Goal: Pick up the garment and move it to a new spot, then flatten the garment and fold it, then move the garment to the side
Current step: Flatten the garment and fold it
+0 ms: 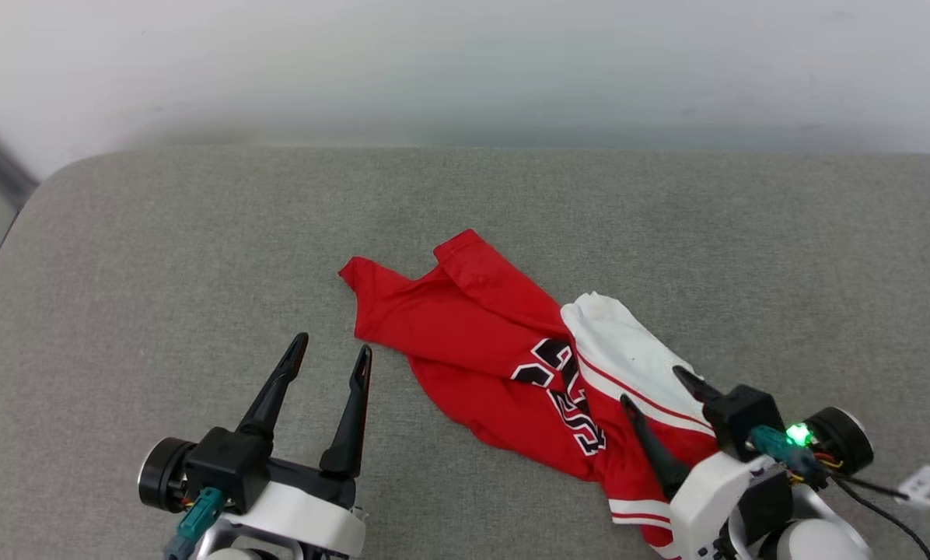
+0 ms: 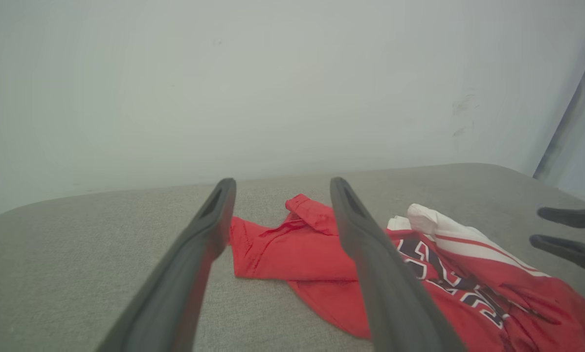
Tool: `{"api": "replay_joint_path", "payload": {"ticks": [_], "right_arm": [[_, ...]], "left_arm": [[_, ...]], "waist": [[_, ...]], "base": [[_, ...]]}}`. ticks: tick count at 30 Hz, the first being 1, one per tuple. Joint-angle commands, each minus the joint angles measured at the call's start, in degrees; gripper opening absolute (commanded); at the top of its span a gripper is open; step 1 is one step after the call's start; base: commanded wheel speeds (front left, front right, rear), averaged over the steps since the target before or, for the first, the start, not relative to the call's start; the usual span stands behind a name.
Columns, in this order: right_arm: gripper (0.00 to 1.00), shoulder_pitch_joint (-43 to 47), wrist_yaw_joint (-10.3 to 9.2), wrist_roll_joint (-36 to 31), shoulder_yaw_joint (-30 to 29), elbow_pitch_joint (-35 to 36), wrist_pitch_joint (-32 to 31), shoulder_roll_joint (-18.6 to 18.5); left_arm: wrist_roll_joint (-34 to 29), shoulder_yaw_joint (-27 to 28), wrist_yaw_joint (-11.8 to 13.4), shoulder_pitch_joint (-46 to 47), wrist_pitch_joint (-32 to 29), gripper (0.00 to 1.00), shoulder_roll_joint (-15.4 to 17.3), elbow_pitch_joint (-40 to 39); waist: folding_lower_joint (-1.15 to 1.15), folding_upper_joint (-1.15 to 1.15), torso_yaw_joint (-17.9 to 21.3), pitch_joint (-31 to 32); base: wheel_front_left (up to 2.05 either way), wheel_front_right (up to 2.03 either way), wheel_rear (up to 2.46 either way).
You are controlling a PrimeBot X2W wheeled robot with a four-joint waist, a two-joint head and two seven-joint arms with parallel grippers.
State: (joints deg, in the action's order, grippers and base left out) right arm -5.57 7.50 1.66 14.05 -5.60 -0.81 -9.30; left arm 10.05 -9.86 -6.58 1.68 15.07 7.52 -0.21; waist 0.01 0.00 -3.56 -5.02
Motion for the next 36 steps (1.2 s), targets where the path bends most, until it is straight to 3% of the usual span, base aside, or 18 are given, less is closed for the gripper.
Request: {"api": "replay_joint_path", "payload": {"ticks": [1, 6, 11, 17, 23, 24, 25, 26, 36], "right_arm": [[1.00, -1.4, -0.04, 2.4, 2.3, 0.4, -5.2, -2.2], [1.00, -6.2, -0.03, 13.3, 7.5, 3.8, -25.4, -7.5], [1.00, -11.2, -0.02, 17.1, 9.4, 6.9, -41.7, -11.3], [1.00, -14.6, -0.03, 17.0, 10.9, 6.4, -50.2, -12.3], [1.00, -14.7, -0.03, 15.3, 11.9, 3.6, -51.4, -13.2], [0.84, -14.5, -0.03, 15.4, 11.5, 3.0, -51.1, -12.9], [0.35, -14.3, -0.03, 15.2, 11.5, 2.8, -51.0, -12.7], [0.00, -14.2, -0.02, 15.1, 12.0, 2.7, -50.6, -12.8], [0.00, -17.3, -0.03, 16.7, 14.8, 6.1, -45.4, -10.6]], "left_arm": [[-0.3, 0.2, -0.3, 1.1, 0.1, 1.00, -0.4, 0.2], [-0.7, -0.3, -0.7, 1.9, 0.1, 1.00, -1.6, 0.9], [-1.0, -1.7, -0.8, 3.1, 0.2, 1.00, -2.2, 1.6], [-0.8, -3.8, -0.9, 4.5, 0.2, 1.00, -2.6, 2.6], [-0.1, -4.7, -0.9, 4.5, 0.2, 1.00, -2.6, 3.0], [0.0, -4.8, -0.9, 4.4, 0.2, 1.00, -2.5, 3.1], [0.0, -4.8, -0.9, 4.2, 0.2, 1.00, -2.4, 3.1], [0.0, -4.9, -0.9, 4.0, 0.2, 1.00, -2.3, 3.2], [0.0, -5.2, -0.9, 2.8, 0.2, 1.00, -1.4, 4.2]], "waist": [[-0.01, 0.00, -0.8, -1.0], [-0.01, 0.00, -2.5, -3.1], [-0.01, 0.00, -4.8, -5.1], [-0.01, 0.00, -8.2, -6.3], [-0.01, 0.00, -10.8, -6.6], [-0.01, 0.00, -11.0, -6.5], [-0.01, 0.00, -11.1, -6.5], [-0.01, 0.00, -11.3, -6.4], [-0.01, 0.00, -9.7, -3.1]], "base": [[0.00, 0.00, 0.00], [0.00, 0.00, 0.00], [0.00, 0.00, 0.00], [0.00, 0.00, 0.00], [0.00, 0.00, 0.00], [0.00, 0.00, 0.00], [0.00, 0.00, 0.00], [0.00, 0.00, 0.00], [0.00, 0.00, 0.00]]}}
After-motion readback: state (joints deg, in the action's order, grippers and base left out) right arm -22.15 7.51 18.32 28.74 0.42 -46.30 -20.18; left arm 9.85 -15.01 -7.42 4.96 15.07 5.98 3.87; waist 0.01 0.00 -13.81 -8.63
